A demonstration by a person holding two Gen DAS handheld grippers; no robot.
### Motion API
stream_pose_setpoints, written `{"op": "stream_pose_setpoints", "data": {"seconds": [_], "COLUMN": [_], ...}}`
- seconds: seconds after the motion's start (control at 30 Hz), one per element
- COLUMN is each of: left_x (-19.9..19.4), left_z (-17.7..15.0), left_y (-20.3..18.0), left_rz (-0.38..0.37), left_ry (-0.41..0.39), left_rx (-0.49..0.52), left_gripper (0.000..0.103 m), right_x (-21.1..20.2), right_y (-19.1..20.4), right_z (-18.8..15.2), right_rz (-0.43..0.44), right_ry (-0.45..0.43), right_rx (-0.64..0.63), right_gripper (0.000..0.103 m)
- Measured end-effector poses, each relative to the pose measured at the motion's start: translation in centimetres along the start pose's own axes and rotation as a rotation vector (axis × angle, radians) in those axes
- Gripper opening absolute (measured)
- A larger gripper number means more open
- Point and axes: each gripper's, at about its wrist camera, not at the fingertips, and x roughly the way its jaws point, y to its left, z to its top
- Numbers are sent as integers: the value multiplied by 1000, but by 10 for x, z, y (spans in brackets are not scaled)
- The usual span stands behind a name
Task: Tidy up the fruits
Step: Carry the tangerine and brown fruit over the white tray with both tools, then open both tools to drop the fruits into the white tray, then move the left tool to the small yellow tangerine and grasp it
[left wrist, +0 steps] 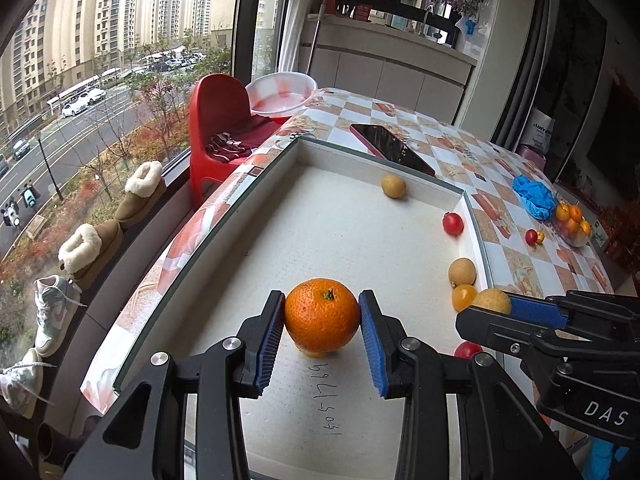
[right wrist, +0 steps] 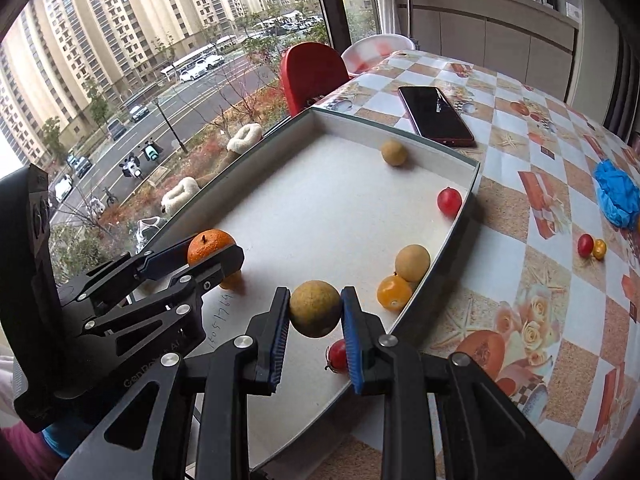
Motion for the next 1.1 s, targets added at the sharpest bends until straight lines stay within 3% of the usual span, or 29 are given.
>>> {"op": "stream_pose_setpoints", "data": {"seconds": [0.7,0.83,0.93,0.97,1.03,1.1], "left_x": [9,13,17,18,15,8], "left_z": [2,1,1,1,1,1], "left_y": [-1,-3,-3,-3,4,13], "left_rz": [4,16,25,28,101,90], "left_ry": [-14,-10,-1,4,-18,-57], "left_rx": [3,1,6,6,-31,-75], "left_gripper": [39,45,47,56,89,91], "right_x": [16,16,16,15,12,7], "right_y": [-8,-8,-6,-5,-6,-8], "right_z": [-4,-3,-2,-2,0,3], "right_rz": [-43,-50,-40,-35,-31,-21], "right_ry": [52,50,50,45,26,2], "right_rx": [6,-2,-15,-17,-21,-17], "right_gripper": [28,28,41,44,59,82]}}
